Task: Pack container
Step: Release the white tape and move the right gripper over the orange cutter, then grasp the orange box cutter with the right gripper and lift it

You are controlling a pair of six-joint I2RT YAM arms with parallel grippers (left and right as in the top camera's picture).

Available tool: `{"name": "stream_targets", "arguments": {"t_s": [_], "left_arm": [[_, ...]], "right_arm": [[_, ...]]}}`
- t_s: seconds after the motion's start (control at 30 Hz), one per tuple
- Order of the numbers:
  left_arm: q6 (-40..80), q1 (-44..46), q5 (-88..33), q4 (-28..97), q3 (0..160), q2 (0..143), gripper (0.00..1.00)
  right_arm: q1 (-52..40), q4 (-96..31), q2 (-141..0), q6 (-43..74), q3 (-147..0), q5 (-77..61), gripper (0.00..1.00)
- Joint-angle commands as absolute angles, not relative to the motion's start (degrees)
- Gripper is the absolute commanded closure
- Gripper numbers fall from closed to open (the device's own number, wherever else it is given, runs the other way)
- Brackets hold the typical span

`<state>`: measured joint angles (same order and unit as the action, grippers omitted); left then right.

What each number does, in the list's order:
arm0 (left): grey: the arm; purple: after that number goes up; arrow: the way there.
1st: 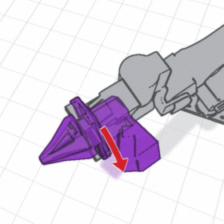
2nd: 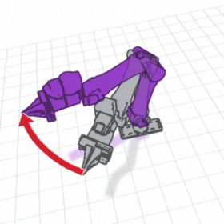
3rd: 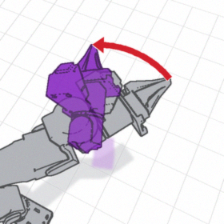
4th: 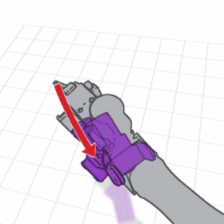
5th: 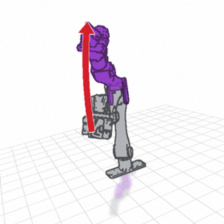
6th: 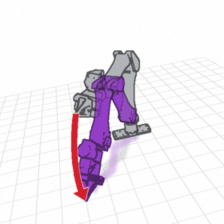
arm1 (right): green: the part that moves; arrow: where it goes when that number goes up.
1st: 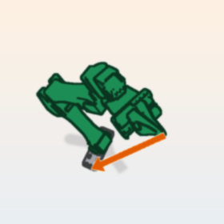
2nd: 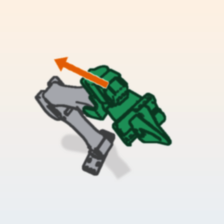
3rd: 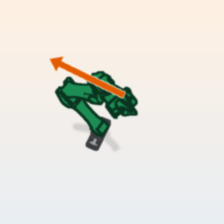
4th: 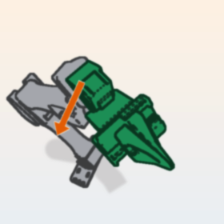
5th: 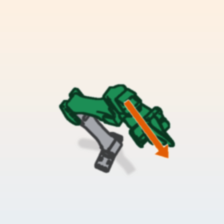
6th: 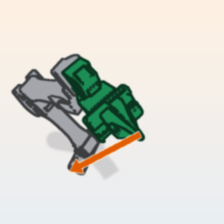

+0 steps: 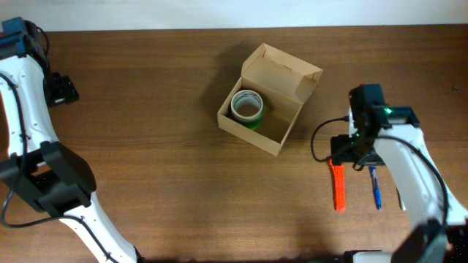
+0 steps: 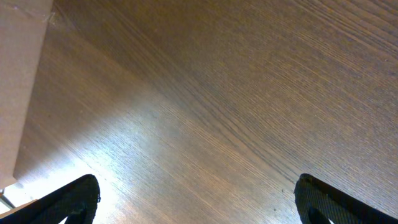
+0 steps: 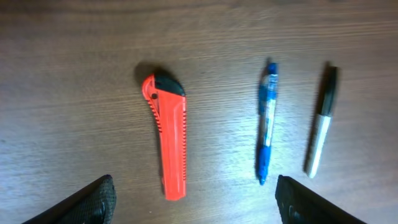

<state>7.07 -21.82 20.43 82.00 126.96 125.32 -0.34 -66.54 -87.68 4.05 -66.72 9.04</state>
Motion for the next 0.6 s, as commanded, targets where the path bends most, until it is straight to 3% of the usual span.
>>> {"name": "stream_targets", "arguments": {"t_s": [0.0,0.57], "left_arm": [[6.5,-22.1,20.8,82.0,126.7,125.7,0.00],[6.5,-22.1,20.8,82.0,126.7,125.7,0.00]], "right_arm": [[0.1,-66.5,-92.9,0.6,-66.7,6.0,0.19],[0.1,-64.5,-100.7,4.0,-65.3,-0.9,0.27]]}}
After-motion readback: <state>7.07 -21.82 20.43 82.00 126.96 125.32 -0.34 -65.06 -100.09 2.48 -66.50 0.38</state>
